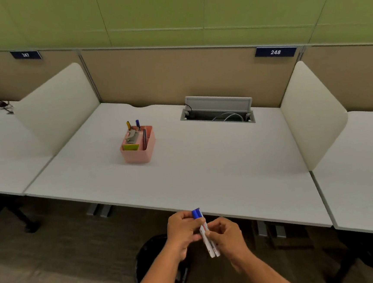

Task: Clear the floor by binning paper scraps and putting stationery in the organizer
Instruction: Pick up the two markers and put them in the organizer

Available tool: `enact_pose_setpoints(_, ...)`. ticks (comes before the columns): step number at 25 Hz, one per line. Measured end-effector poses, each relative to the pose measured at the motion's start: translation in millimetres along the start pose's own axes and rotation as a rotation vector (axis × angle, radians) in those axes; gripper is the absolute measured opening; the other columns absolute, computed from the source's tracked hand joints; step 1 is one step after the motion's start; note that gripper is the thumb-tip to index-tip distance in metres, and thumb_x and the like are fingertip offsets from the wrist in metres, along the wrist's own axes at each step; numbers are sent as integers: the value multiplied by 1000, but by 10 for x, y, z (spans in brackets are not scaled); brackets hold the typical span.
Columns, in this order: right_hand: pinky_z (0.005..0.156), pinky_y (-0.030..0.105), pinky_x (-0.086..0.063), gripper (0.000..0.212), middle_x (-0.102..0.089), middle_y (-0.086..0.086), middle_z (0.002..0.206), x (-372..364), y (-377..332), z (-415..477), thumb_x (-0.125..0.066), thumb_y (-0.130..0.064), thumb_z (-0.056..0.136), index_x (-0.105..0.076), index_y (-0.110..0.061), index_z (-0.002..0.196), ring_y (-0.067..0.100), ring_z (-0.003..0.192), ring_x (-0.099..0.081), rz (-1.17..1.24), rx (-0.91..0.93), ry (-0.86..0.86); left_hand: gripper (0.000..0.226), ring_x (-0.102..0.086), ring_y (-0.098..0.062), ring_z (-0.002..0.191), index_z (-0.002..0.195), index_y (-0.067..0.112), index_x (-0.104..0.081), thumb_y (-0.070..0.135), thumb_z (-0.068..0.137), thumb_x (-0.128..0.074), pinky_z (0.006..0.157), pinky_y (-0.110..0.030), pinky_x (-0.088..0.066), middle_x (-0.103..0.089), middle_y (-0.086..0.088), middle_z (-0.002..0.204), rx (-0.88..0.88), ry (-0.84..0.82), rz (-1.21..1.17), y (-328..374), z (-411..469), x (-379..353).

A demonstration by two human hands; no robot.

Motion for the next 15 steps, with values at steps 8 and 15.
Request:
enact_pose_setpoints(8, 81, 31, -66, 21, -72, -12, 109, -654, -751, 618, -69, -43, 94, -68, -35, 114, 12, 98, -73, -115, 126, -75, 21, -83, -19, 82, 101, 21, -75, 14, 84, -86, 72, -38, -69, -83, -2, 93, -103, 17, 123, 549, 419, 780)
enact_pose_setpoints(15, 90, 38, -62, 28, -75, -7, 109, -1042, -1386, 1332, -77, -27, 90, -76, -24, 117, 13, 95, -71, -401, 278, -252, 44, -80, -11, 90, 120, 35, -57, 21, 88, -83, 87, -38, -67, -82, 5, 105, -176, 22, 377, 858, 787, 1193)
Point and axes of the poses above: each hand's wrist, its own z-axis towards the middle knuckle, its own x-axis out of the back of the hand, y = z × x, the point moved 1 cm from there along z, towards the middle knuckle
